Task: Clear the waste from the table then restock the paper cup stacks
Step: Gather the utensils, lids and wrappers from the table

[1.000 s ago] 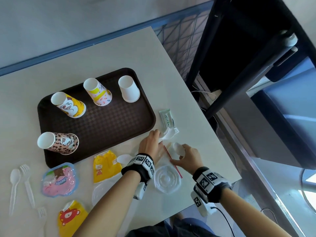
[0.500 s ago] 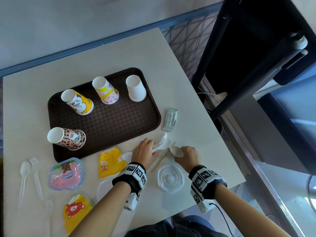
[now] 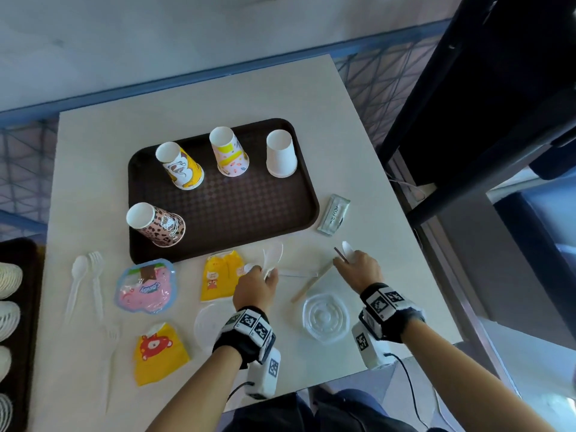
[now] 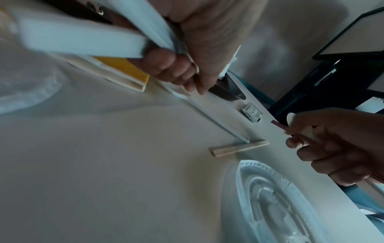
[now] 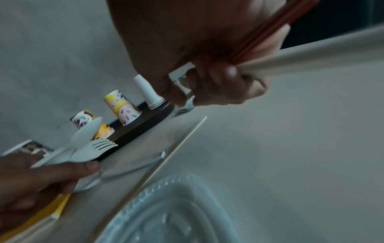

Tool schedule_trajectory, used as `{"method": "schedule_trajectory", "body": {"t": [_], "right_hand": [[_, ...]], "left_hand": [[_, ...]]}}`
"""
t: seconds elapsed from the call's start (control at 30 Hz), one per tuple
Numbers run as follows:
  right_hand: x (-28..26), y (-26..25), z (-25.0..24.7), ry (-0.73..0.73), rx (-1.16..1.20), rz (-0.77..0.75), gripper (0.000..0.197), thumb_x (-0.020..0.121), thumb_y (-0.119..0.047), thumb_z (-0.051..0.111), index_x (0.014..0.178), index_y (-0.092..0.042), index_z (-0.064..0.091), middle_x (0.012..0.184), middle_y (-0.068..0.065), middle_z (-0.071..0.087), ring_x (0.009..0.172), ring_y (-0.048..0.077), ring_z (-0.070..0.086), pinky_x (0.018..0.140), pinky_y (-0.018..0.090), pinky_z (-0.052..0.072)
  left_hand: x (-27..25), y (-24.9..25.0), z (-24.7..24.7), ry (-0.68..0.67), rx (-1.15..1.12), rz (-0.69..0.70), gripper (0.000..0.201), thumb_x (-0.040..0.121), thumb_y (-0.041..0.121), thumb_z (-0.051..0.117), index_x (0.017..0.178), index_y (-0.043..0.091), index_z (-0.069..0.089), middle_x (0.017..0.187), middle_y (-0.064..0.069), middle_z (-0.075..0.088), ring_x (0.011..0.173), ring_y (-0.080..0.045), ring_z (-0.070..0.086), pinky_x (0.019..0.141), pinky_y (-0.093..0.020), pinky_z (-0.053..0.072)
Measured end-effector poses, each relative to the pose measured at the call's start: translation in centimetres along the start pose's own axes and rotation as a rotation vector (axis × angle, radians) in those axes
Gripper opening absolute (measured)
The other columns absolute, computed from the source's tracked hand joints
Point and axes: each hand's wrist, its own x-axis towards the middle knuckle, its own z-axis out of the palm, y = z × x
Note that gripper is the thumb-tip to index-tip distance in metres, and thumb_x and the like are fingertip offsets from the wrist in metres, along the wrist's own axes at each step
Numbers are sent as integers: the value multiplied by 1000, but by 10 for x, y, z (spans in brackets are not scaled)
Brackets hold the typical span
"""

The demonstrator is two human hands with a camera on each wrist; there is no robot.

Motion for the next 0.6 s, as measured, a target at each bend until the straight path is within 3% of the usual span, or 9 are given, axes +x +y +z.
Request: {"method": "schedule_trajectory", "body": {"t": [0.13, 0.27, 0.33, 0.53, 0.6], "right_hand": [[-1, -7, 14, 31, -24, 94, 44, 76, -43, 61, 89, -1, 64, 63, 1, 48, 75, 29, 53, 65, 29, 39], [3, -8, 16, 74, -50, 122, 43, 76, -38, 66, 94, 1, 64, 79, 8, 52, 92, 34, 62, 68, 30, 42], [8, -6, 15, 94, -18, 150, 34, 76, -28, 65, 92, 2, 64, 80, 10, 53, 92, 35, 63, 68, 31, 44], [14, -4, 11, 131, 80, 194, 31, 78, -19, 62, 97, 5, 64, 99, 21, 66, 98, 36, 62, 74, 33, 48], [16, -3, 11, 152, 102, 185, 29, 77, -17, 62, 96, 5, 66, 97, 22, 67, 95, 36, 62, 72, 32, 47]], "left_hand": [[2, 8, 8, -41, 53, -61, 56, 85, 56, 46, 103, 5, 61, 108, -14, 67, 104, -33, 60, 77, -35, 45], [4, 13, 13, -50, 28, -125, 63, 83, 60, 47, 104, 3, 61, 109, -14, 67, 106, -33, 59, 79, -37, 47], [3, 15, 15, -38, -17, -167, 60, 81, 59, 51, 102, 3, 62, 107, -14, 68, 104, -32, 60, 78, -37, 48], [-1, 18, 14, -45, -171, -263, 40, 76, 36, 61, 100, 4, 61, 104, -14, 67, 96, -34, 62, 74, -36, 48], [-3, 17, 14, -41, -209, -282, 36, 75, 32, 61, 97, 3, 61, 100, -14, 68, 91, -34, 62, 73, -35, 49]]}}
